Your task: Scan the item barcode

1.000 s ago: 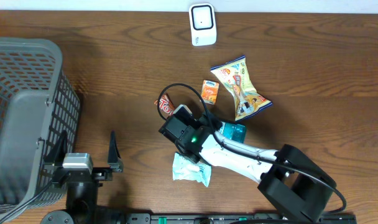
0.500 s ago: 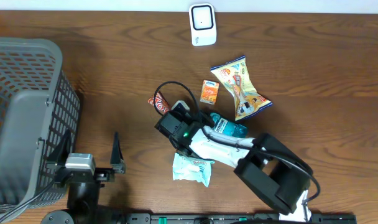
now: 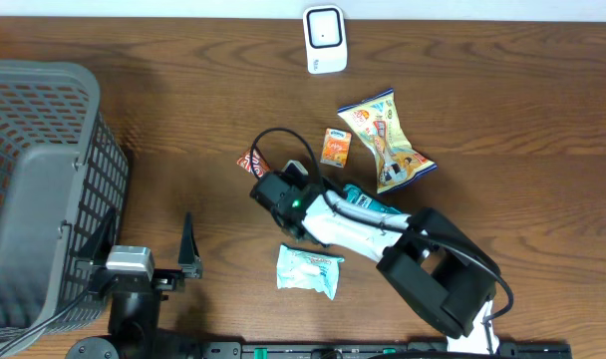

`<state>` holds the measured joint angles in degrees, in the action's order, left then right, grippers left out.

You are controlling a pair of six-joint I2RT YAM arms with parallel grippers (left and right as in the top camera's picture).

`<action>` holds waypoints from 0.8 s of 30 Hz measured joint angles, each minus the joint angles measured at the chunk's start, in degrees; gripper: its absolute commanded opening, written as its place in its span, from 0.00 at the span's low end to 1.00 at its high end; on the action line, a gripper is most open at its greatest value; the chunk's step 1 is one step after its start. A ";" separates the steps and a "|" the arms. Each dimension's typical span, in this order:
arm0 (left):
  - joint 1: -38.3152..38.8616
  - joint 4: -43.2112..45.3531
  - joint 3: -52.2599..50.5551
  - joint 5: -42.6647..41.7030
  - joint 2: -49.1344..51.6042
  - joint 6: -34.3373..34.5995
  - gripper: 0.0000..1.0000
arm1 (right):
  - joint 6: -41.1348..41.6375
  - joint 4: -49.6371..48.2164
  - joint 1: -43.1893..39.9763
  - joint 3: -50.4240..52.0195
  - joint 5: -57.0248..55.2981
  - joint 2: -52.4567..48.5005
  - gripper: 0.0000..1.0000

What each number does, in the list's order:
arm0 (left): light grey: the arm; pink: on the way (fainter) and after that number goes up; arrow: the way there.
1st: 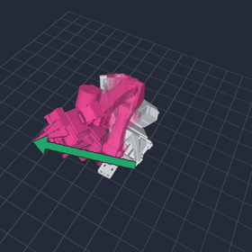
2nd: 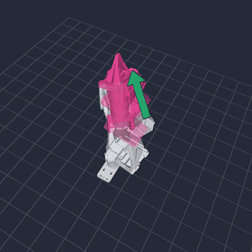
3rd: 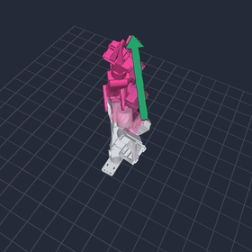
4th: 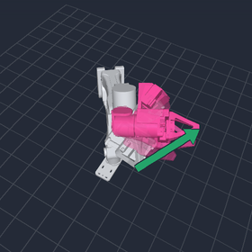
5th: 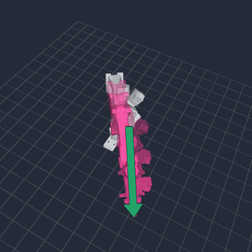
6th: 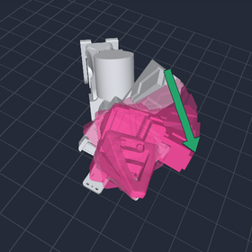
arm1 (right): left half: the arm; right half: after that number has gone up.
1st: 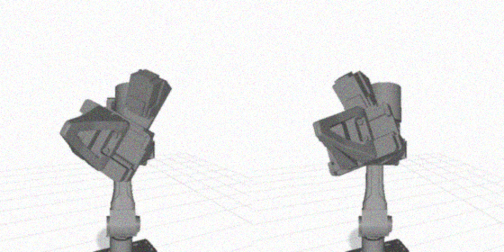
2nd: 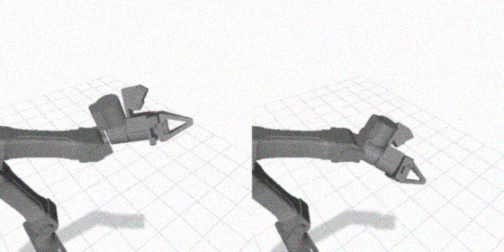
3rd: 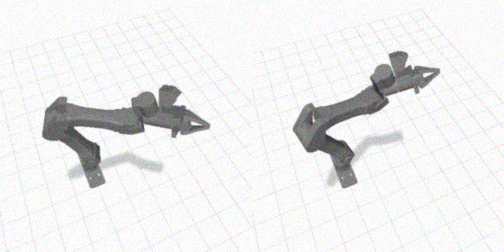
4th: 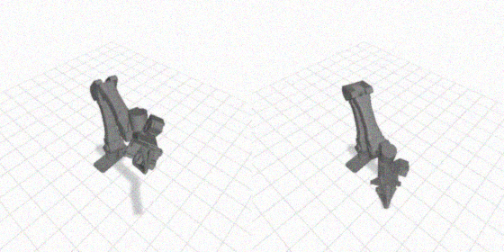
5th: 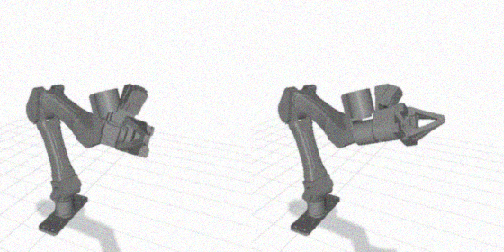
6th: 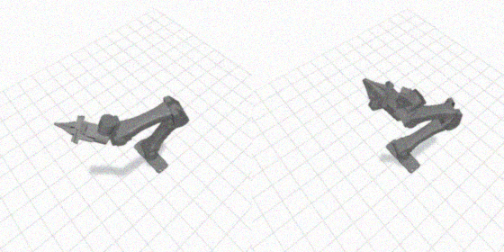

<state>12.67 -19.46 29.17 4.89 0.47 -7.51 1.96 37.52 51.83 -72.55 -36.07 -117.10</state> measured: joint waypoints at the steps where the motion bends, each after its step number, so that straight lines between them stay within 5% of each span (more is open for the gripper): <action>1: 0.00 -0.02 0.00 0.00 0.00 0.00 1.00 | -0.02 1.05 -0.31 -0.72 1.57 0.02 0.19; 11: 0.00 0.00 0.00 0.00 0.00 0.00 1.00 | -3.82 9.88 -5.16 -8.15 32.11 2.64 0.25; 17: 0.00 0.00 0.00 0.00 0.00 0.00 1.00 | -5.49 12.55 -7.80 -8.28 40.63 5.68 0.51; 20: 0.00 0.00 0.00 0.00 0.02 0.00 1.00 | -5.22 15.06 -8.07 -8.46 41.75 6.32 0.99; 24: 0.00 0.00 0.00 0.00 0.00 0.00 1.00 | -4.94 17.70 -6.99 -8.50 40.39 6.99 0.99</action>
<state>12.67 -19.46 29.17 4.89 0.47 -7.51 -2.98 55.22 44.84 -81.06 4.32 -110.10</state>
